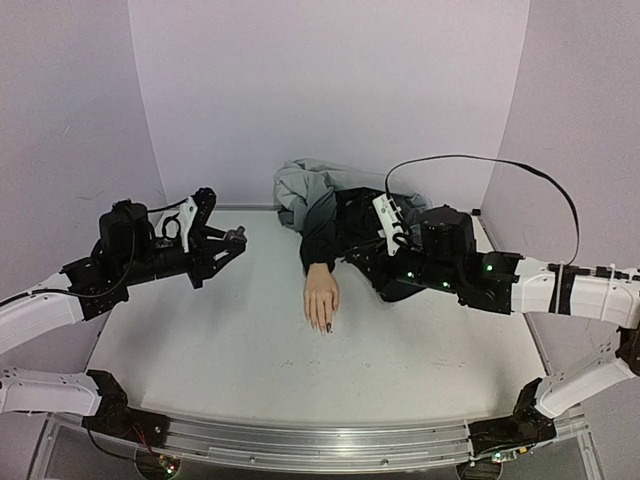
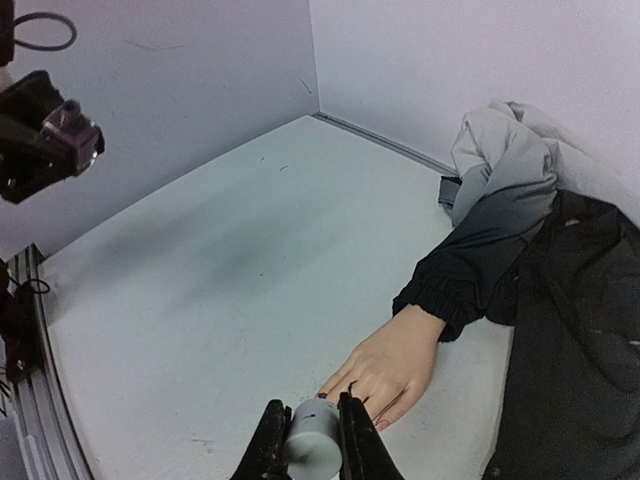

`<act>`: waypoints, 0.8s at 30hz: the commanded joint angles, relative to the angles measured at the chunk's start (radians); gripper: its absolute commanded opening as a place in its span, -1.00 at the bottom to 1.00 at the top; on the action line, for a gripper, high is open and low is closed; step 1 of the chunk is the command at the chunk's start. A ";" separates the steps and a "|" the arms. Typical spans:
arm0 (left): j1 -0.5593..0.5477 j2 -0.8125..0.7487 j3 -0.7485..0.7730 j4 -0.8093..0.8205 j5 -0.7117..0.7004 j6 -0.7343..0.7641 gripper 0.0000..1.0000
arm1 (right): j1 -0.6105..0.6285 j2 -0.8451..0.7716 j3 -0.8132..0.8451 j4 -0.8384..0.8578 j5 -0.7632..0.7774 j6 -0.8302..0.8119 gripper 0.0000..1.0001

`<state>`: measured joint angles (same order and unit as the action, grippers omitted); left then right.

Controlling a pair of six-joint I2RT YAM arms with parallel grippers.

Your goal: Paint the nails

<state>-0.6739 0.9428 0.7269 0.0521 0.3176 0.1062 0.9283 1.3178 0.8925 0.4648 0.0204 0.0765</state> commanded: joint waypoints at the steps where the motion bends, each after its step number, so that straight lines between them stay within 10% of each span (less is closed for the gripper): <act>1: -0.033 0.006 0.036 0.048 0.117 0.085 -1.00 | 0.006 -0.008 0.020 0.000 0.009 0.212 -1.00; 24: -0.097 0.000 -0.014 0.046 0.132 0.245 -1.00 | 0.124 0.128 0.241 0.148 -0.336 0.371 -1.00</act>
<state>-0.7650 0.9504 0.7151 0.0528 0.4522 0.3164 1.0397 1.4311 1.0168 0.5751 -0.2489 0.4465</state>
